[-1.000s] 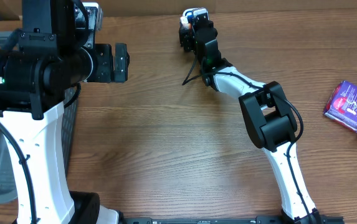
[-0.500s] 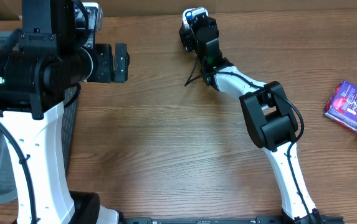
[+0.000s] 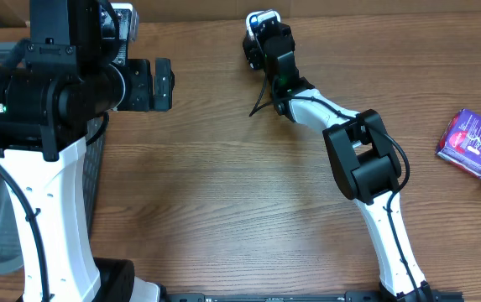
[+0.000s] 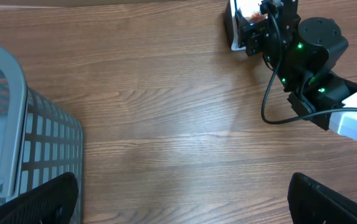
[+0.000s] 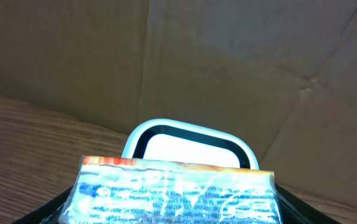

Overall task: Scan the item barcode
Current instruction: 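Hold the orange box's barcode in front of the scanner, then carry the orange box to the right table edge and drop it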

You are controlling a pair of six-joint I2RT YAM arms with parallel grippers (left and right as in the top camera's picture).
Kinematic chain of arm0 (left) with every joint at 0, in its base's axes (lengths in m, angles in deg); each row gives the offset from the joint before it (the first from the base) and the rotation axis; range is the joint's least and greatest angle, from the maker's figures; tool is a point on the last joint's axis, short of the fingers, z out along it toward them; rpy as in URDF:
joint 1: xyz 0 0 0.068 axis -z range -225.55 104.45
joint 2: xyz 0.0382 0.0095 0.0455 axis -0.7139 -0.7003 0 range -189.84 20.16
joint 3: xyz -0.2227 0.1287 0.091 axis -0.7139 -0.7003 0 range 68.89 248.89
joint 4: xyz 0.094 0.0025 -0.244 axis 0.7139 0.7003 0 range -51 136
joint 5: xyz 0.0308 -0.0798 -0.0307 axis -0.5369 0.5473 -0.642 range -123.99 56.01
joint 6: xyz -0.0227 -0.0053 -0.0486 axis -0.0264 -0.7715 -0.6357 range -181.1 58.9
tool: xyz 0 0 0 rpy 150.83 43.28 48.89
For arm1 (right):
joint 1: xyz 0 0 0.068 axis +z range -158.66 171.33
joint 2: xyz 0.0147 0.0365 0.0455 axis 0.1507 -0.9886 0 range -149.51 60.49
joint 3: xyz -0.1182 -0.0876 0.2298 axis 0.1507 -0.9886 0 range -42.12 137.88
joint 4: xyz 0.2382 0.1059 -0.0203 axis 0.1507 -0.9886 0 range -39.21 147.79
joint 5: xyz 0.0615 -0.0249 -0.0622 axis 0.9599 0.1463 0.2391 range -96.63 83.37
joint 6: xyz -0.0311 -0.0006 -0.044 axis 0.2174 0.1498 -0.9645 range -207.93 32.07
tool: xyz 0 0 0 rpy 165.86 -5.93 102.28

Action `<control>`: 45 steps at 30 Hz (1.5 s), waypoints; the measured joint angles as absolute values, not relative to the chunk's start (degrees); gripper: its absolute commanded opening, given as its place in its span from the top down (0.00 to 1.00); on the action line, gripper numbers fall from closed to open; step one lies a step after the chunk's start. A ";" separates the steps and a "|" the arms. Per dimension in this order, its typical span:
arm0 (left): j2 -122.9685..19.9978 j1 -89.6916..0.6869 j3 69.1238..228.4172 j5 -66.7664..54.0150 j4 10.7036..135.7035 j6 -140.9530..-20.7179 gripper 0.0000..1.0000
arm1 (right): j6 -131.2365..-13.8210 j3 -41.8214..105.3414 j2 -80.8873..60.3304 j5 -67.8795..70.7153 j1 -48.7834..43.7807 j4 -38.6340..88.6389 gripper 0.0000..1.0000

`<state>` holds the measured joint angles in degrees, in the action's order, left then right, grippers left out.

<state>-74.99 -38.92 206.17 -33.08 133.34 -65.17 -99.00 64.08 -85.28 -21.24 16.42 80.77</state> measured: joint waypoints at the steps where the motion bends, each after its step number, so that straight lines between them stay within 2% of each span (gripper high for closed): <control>1: -74.99 -38.92 206.17 -33.08 133.34 -65.15 0.00 | -99.43 64.08 -85.15 -21.24 16.39 80.42 0.25; 6: -74.99 -38.92 206.17 -33.08 133.34 -65.17 0.00 | -100.86 64.08 -84.19 -21.50 16.07 78.58 0.28; 33: -74.99 -38.92 206.17 -33.08 133.34 -65.15 0.00 | -103.19 64.08 -77.76 -22.20 15.26 71.44 0.28; 38: -74.99 -38.92 206.17 -33.08 133.32 -65.15 0.00 | -102.91 64.10 -74.26 -25.28 15.26 63.53 0.32; 42: -74.99 -38.92 206.17 -33.08 133.34 -65.15 0.00 | -102.93 64.27 -68.89 -31.73 15.08 50.13 0.37; 45: -74.99 -38.92 206.17 -33.08 133.36 -65.15 0.00 | -102.84 64.45 -64.06 -39.84 14.58 37.91 0.37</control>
